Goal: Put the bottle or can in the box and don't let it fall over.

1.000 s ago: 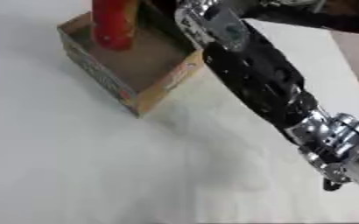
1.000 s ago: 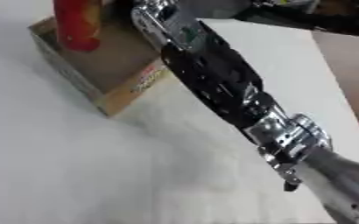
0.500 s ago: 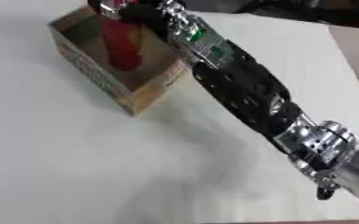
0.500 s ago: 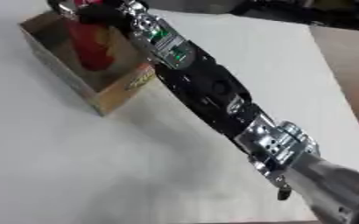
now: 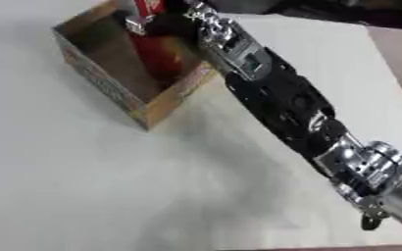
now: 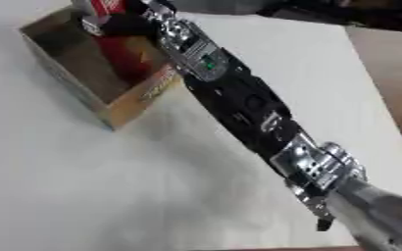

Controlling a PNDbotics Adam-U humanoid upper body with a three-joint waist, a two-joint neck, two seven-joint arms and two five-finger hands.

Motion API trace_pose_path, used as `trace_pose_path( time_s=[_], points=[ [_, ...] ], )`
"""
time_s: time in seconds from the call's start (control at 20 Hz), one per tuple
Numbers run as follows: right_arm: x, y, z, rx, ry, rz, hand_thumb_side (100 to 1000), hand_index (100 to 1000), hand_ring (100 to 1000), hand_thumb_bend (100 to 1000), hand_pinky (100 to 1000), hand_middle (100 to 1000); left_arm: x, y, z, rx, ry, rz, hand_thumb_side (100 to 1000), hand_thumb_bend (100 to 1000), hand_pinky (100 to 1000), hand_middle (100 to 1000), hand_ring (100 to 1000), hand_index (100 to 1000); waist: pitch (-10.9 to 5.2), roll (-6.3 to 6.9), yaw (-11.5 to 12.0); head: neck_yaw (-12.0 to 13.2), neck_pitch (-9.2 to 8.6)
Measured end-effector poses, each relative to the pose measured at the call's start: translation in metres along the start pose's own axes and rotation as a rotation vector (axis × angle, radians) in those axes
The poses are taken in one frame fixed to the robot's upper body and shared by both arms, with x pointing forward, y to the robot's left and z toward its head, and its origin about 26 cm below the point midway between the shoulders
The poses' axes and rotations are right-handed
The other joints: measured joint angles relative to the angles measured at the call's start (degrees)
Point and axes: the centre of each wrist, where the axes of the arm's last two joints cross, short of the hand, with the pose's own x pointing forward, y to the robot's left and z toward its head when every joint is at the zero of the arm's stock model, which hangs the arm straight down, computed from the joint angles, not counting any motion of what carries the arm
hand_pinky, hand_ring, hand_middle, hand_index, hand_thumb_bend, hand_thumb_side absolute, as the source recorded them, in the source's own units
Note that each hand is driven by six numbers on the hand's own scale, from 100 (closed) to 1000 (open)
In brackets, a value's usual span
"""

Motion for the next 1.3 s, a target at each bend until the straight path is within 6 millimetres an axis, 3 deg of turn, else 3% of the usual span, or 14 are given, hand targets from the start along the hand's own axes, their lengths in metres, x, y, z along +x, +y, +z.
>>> trace_pose_path(
  time_s=[0.05,0.25,0.35,0.4,0.6,0.65,0.7,0.8,1.1,1.3],
  points=[
    [0.001,0.0,0.0,0.007,-0.001,-0.002,100,1000,1000,216,1000,985,0.0,0.0,0.0,0.0,0.001,-0.001,575,208,741,573,773,733,0.0,0.01,-0.05,0.13,0.0],
    [0.001,-0.002,0.002,0.022,-0.002,-0.03,100,1000,1000,226,1000,985,0.0,0.0,0.0,0.0,0.001,-0.003,577,205,745,573,774,733,0.0,0.1,-0.41,0.59,0.0],
    [0.003,-0.002,0.002,0.024,-0.009,-0.042,100,1000,1000,328,1000,972,0.0,0.0,0.0,0.0,0.0,-0.006,578,207,746,573,774,732,0.0,0.13,-0.78,0.89,0.01],
    [0.004,-0.003,0.002,0.019,-0.01,-0.045,155,1000,1000,310,1000,946,0.0,0.0,0.0,-0.001,0.0,-0.007,578,207,747,573,774,730,0.0,0.13,-0.83,0.99,0.02],
    [0.005,-0.003,0.003,-0.019,0.016,-0.042,100,1000,1000,358,1000,951,0.0,0.0,0.0,-0.003,-0.001,-0.011,575,206,747,573,774,731,-0.01,0.14,-0.83,1.26,0.02],
    [0.007,-0.003,0.003,-0.023,0.017,-0.039,100,1000,1000,358,1000,951,0.0,0.0,0.0,-0.003,-0.001,-0.011,575,206,747,573,774,731,-0.01,0.16,-0.83,1.29,0.03],
    [0.007,-0.004,0.003,-0.025,0.019,-0.036,100,1000,1000,253,1000,944,0.0,0.0,0.0,-0.003,-0.001,-0.011,575,205,747,574,775,732,-0.02,0.18,-0.83,1.32,0.03],
    [0.008,-0.004,0.003,-0.028,0.031,-0.034,100,1000,1000,293,1000,946,0.0,0.0,0.0,-0.003,0.0,-0.012,575,204,748,574,775,732,-0.03,0.23,-0.84,1.37,0.05],
    [0.013,-0.003,0.004,-0.041,0.041,-0.057,100,1000,1000,273,1000,945,0.0,0.0,0.001,-0.003,0.001,-0.018,575,203,748,573,775,731,-0.11,0.23,-1.18,1.64,0.09],
    [0.023,-0.009,0.014,-0.053,0.012,-0.072,100,1000,1000,250,1000,944,-0.003,0.003,0.004,-0.003,0.01,-0.037,575,202,748,573,775,731,-0.9,0.32,-2.65,2.46,0.66]
  ],
)
